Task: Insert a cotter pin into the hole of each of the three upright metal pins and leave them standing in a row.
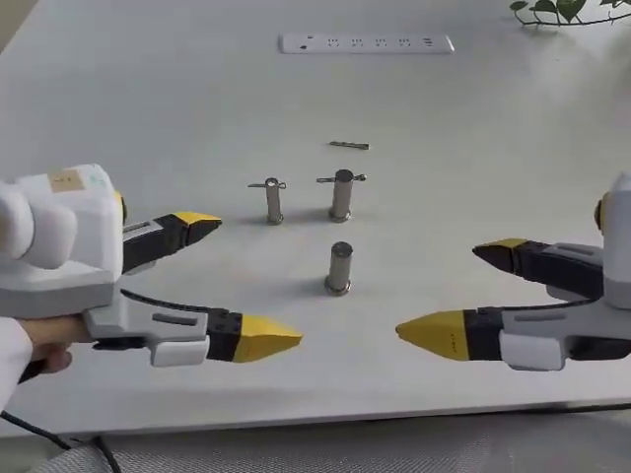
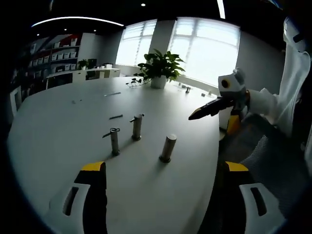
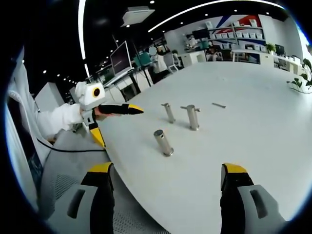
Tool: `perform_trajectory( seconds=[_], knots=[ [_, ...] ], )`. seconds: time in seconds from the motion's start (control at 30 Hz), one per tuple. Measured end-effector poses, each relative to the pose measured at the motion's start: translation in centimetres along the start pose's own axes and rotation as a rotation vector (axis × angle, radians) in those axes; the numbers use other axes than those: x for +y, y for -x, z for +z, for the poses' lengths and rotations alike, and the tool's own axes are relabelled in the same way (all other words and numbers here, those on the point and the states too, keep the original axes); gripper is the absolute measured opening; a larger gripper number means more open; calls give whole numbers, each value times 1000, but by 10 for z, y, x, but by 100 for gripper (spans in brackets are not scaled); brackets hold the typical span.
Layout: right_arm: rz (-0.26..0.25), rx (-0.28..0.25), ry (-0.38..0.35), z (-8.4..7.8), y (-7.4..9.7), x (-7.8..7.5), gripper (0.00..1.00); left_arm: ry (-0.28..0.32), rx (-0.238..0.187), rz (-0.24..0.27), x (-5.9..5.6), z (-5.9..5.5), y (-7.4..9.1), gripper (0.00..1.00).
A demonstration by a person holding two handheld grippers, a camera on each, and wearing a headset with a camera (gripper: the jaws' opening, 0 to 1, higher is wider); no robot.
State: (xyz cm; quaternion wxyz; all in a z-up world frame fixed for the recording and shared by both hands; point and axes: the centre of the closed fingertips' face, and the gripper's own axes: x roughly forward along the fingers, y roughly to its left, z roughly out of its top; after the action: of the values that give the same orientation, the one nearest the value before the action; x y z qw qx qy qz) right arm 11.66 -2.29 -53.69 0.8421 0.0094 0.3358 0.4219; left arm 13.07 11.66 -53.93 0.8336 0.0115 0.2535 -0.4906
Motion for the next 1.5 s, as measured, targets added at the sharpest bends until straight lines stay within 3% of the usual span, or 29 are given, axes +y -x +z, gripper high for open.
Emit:
perform_trajectory(
  seconds=[0.1,0.17,0.4,0.57,0.87,1.0,1.2,1.43,1.5],
  knots=[
    [2,-7,2,2,0,0,89,43,11,0,2,-6,3,99],
    [2,-5,1,2,0,1,89,73,-4,7,2,-5,5,99],
    [9,18,10,-1,-2,1,89,88,-17,8,-1,-4,12,99],
    [9,21,19,4,-2,-2,89,78,33,8,-4,-14,17,99],
    [3,70,66,13,-7,-17,86,108,55,23,-2,-25,34,99],
    [4,94,92,22,-11,-26,85,123,70,25,0,-30,40,97],
    [6,144,151,35,-16,-43,84,131,51,40,5,-27,46,97],
    [3,165,222,62,-33,-65,82,137,33,51,7,-25,49,97],
    [12,156,244,71,-38,-69,77,143,21,53,8,-24,49,96]
  ],
)
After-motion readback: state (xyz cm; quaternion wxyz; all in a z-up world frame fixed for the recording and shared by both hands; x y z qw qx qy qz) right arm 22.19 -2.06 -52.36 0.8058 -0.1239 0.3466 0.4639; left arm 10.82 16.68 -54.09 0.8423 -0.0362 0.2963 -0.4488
